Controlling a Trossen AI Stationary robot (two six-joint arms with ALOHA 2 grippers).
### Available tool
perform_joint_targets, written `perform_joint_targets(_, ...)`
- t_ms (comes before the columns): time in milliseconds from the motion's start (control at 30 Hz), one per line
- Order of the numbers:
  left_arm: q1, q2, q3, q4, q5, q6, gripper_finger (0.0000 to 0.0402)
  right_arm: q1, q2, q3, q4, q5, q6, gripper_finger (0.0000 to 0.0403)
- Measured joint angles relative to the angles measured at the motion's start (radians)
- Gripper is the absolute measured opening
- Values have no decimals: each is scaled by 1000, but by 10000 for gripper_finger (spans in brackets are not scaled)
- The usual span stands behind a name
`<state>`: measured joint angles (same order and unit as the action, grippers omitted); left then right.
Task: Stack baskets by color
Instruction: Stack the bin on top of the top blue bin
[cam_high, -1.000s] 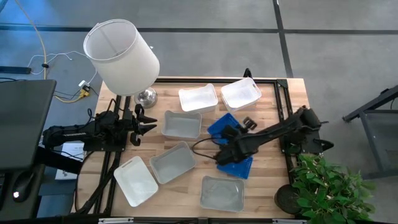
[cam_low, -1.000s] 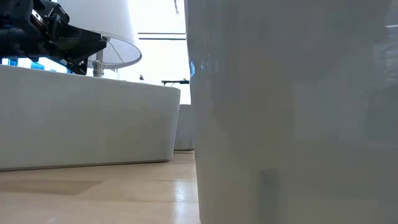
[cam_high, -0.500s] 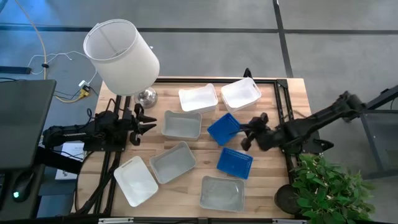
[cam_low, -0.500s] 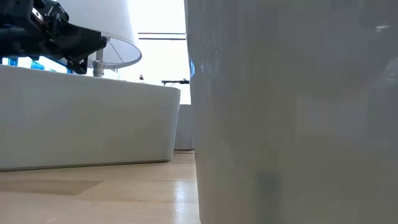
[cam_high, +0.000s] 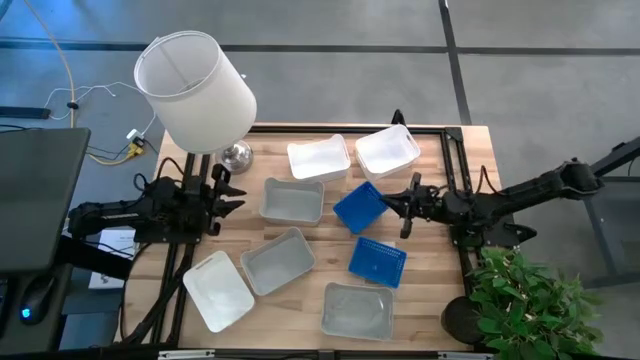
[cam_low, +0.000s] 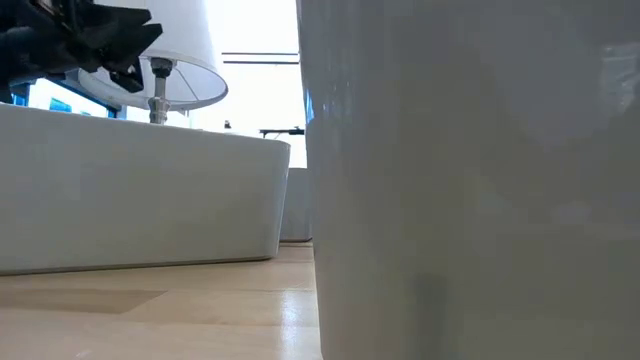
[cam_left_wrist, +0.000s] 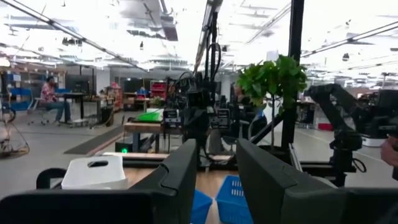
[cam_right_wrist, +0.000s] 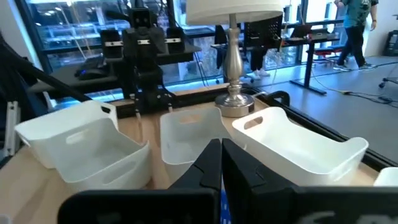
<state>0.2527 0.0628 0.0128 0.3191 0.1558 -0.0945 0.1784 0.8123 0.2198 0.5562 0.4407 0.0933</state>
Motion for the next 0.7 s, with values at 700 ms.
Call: perform_joint_targets(700,0,39,0,-1,-14,-6,101,-29,-1,53,-83,-78,-15,0)
